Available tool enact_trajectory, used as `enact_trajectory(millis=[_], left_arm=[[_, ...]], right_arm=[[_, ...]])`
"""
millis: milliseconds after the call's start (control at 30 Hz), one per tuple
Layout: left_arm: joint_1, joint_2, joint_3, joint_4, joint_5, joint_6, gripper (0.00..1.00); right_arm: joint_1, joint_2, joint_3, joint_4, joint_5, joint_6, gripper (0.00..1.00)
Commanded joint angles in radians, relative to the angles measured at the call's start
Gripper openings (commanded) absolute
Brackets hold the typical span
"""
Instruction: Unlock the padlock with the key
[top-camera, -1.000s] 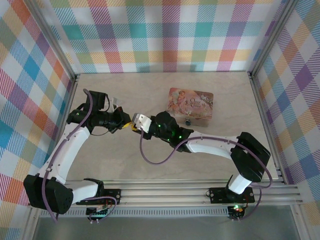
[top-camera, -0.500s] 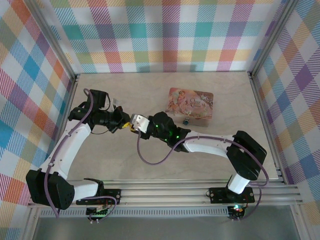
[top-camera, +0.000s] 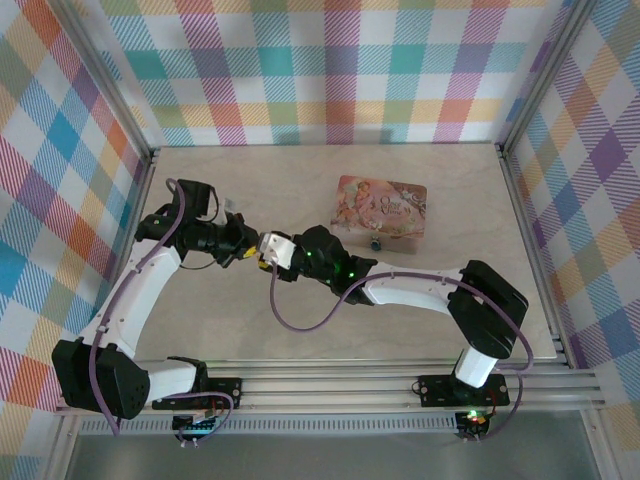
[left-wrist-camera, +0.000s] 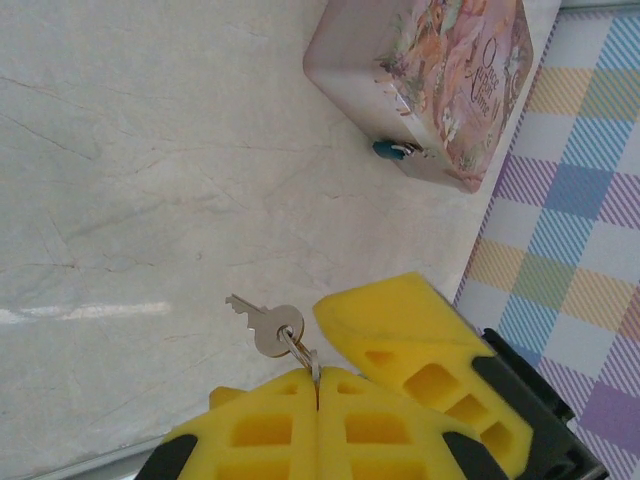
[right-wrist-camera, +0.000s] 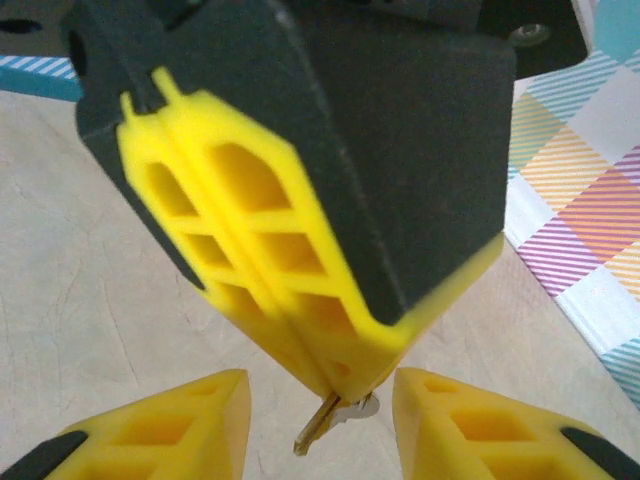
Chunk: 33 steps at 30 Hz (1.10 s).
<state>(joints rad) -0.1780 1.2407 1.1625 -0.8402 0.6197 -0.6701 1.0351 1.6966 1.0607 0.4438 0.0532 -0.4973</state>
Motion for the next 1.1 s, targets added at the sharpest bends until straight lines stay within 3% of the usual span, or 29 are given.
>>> enact_trajectory(millis=[0,267,500,600,667,767,933,1067], left_arm=[[0.015,-0.012,0.026,-0.029,0.026,-0.006,0.00],[0.022,-0.015,0.023,-0.041,0.012,0.000,0.00],[0.030,-0.021,0.020,-0.037,0.009,-0.022,0.00],[0.034,-0.022,0.017,-0.036,0.011,-0.023,0.00],[0.040,-0.023,0.012,-0.033,0.010,-0.012,0.07],[0.049,-0.023,0.015,-0.031,0.014,0.027,0.28],[0.081,-0.052,0.056,-0.021,0.055,0.196,0.51],[0.086,-0.149,0.052,0.037,-0.027,0.334,0.54]], right_arm=[[0.008,0.001,0.005,0.012,-0.001,-0.011,0.34],[0.013,-0.006,0.018,0.004,0.007,-0.014,0.24],[0.021,-0.005,0.034,-0.033,0.025,0.005,0.01],[0.022,-0.003,0.052,-0.064,0.029,0.020,0.00],[0.022,-0.006,0.056,-0.070,0.026,0.033,0.00],[0.015,-0.012,0.067,-0.106,-0.001,0.062,0.00],[-0.078,-0.014,0.160,-0.356,-0.290,0.185,0.00],[-0.176,0.015,0.295,-0.680,-0.547,0.216,0.00]])
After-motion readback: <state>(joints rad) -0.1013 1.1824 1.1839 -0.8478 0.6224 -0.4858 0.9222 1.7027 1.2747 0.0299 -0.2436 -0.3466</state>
